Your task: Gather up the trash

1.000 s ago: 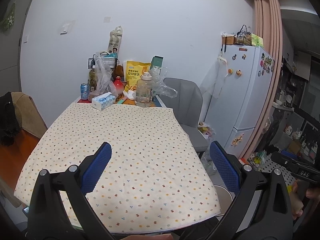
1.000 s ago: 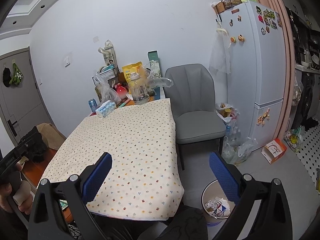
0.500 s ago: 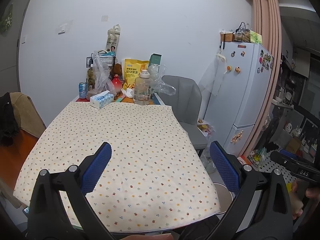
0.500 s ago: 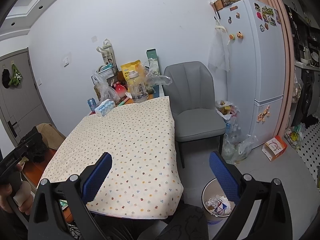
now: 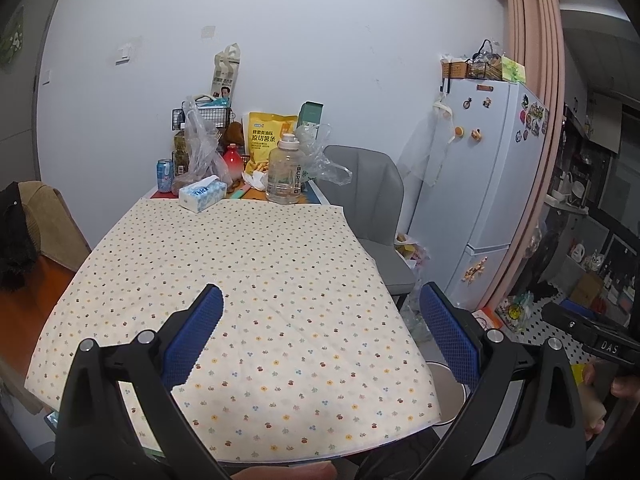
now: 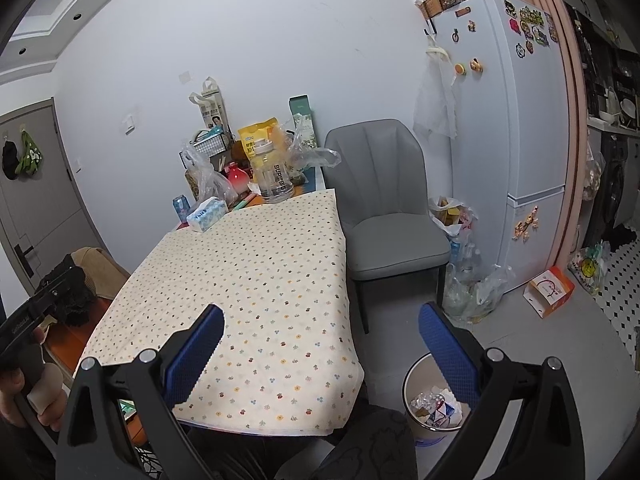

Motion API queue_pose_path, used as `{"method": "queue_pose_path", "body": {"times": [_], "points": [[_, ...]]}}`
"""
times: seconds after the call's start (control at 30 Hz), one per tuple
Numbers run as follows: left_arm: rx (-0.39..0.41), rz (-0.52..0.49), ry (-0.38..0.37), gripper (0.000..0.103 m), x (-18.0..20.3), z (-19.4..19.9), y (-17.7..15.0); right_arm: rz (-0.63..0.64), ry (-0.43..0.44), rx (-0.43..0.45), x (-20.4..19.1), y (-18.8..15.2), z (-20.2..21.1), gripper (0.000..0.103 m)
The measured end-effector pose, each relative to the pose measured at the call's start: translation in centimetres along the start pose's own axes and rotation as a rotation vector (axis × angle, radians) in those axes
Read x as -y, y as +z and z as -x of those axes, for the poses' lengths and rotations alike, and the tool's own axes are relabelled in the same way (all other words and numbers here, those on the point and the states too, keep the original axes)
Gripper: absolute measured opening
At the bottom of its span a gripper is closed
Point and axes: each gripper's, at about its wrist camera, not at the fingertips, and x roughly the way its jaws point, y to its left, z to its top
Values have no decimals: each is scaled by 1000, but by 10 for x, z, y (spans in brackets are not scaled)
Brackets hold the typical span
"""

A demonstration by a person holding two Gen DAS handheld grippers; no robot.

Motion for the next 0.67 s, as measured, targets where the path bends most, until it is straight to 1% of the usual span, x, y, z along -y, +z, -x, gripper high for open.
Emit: {"method": "queue_pose_path", "body": {"times": [0.23,0.33,0.67], "points": [[1,-4,10,97,1,1,-1,-9,-3,-3,2,-2,-1,95],[-15,-7,2,97,1,-2,-2,-12,-4,-6,2,-3,-2,95],[-34,-12,-2,97,3,-9,-3,-21,-9,-12,5,-6,-6,95]]}}
